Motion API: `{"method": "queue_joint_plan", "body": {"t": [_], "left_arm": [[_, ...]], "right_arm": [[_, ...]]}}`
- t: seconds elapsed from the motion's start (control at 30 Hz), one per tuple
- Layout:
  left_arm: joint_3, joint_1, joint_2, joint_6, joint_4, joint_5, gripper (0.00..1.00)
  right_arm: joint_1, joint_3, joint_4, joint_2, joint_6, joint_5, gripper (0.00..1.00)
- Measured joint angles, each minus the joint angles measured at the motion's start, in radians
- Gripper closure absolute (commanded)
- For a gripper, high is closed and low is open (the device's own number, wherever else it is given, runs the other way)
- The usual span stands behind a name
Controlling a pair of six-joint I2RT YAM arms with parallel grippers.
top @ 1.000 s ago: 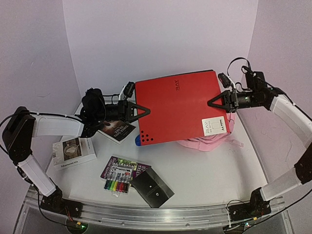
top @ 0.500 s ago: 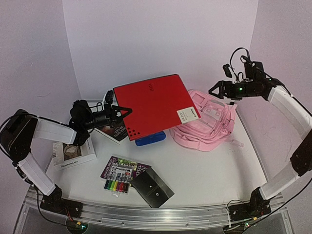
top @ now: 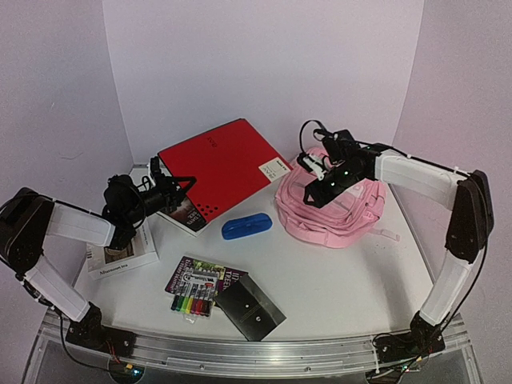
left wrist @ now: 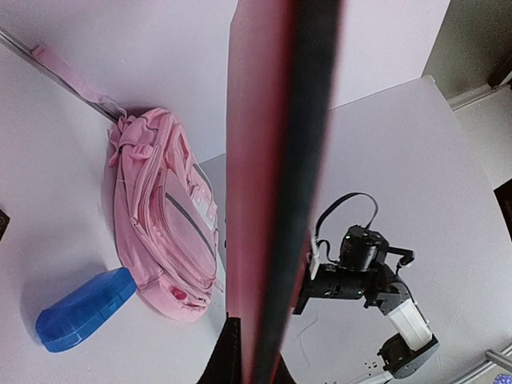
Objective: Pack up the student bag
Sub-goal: Place the files in the student bag.
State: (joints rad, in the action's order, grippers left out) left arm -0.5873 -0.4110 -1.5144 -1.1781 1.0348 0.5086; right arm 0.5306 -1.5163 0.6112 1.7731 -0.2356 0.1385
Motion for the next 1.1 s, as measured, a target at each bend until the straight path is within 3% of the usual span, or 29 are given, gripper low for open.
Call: {"method": "queue_joint_plan", "body": {"t": [0.3,0.63,0.7,0.87,1.1], "left_arm": [[0.024,0.002,0.181,0.108,-0.122,-0.102,1.00],[0.028,0.003,0.205,0.159,-0.204,-0.150,1.00],[0.028,0.002,0.205,0.162,-0.214,-0.153,1.00],[0.032,0.002,0.205,0.166,-0.234,-0.165,1.00],[0.034,0.003,0.205,0.167,-0.240,-0.168,1.00]], "right_arm": [[0.029,-0.051,0.020,0.167,-0.055,-0.026,0.47],[0.029,-0.081,0.039,0.252,-0.096,-0.069,0.52],[0.029,-0.081,0.042,0.262,-0.103,-0.073,0.59],[0.031,-0.090,0.064,0.273,-0.116,-0.077,0.98],[0.031,-0.163,0.140,0.274,-0.102,-0.066,1.00]]}}
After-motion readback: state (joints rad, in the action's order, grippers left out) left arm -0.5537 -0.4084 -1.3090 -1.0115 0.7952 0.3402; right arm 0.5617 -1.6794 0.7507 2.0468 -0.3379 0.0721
